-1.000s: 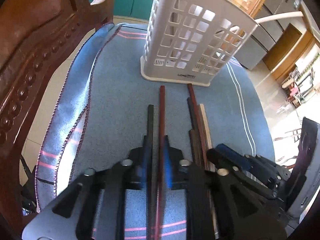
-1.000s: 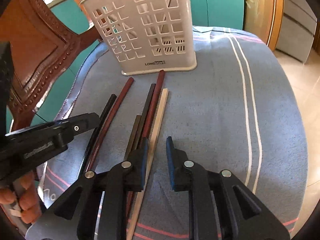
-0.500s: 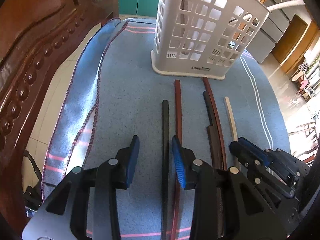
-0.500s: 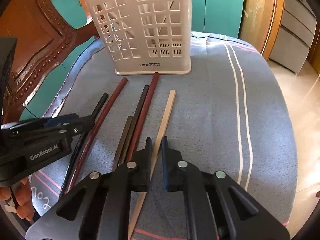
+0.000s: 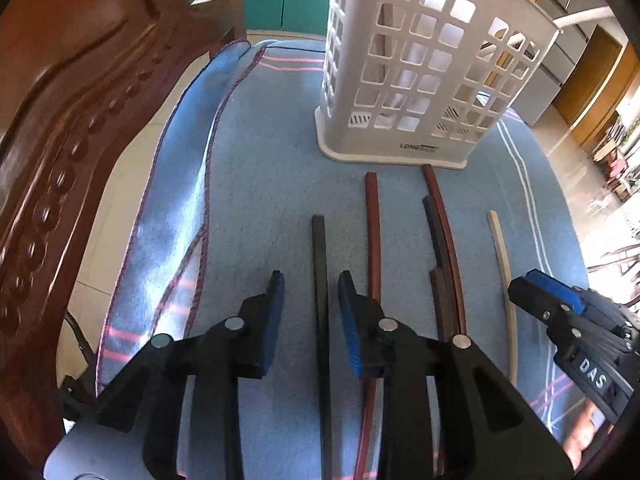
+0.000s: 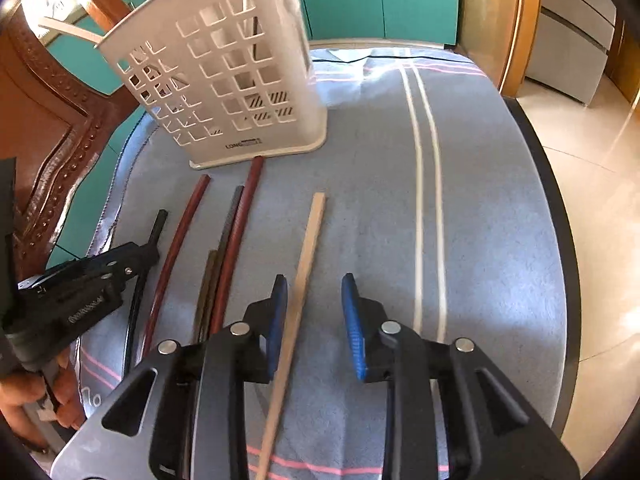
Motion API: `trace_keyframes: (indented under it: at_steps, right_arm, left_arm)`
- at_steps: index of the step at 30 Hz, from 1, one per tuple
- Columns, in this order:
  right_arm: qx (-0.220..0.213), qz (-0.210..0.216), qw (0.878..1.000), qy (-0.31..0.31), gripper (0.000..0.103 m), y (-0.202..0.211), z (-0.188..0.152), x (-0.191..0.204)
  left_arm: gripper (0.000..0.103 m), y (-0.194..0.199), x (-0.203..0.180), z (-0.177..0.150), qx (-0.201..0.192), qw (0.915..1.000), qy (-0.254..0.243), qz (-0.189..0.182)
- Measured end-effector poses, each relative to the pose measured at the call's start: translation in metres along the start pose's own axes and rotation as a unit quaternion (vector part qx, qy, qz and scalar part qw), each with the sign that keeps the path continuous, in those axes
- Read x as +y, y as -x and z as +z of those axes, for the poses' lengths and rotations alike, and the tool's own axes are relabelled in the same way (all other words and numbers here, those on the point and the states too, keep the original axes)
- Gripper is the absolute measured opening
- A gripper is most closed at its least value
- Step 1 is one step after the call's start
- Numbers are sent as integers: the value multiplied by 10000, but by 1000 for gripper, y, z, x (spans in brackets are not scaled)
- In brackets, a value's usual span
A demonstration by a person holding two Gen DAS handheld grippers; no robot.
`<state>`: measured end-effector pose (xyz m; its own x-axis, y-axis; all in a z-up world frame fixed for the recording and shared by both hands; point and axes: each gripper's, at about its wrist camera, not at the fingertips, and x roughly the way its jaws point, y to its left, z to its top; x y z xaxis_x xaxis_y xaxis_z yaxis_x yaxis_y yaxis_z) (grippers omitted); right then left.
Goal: Organize utensils
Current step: 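Grasp a light wooden chopstick with the right tool while the left grasps a black one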
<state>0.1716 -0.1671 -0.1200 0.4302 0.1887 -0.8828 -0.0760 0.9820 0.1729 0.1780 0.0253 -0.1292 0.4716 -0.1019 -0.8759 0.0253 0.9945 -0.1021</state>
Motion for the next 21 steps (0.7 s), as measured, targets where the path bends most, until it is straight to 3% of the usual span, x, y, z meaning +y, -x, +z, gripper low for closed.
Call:
trace_keyframes:
  at_steps: [8,10,12,16,21]
  right_arm:
    - [173,-760,9955,534,27,-20,14,25]
    - [138,-773,9953,568,23,-20,13,25]
    - [118,-723,9958,550,10,-18,11,26]
    - [49,-654,9964,537,9,-16,8,25]
    - [-167,-316,9986,377,6,-1,5,19]
  left_arm:
    - [29,-6,-12,14,-69,9990,-166,417]
    - [24,-6,-13,15,-80,9990,-176,397]
    - [15,-4,-16,16,-97,9990,-213,390]
    - [8,-5,-27,14,-130,9987,-313,386]
    - [7,2,-26,11,-262,9990,-204,311]
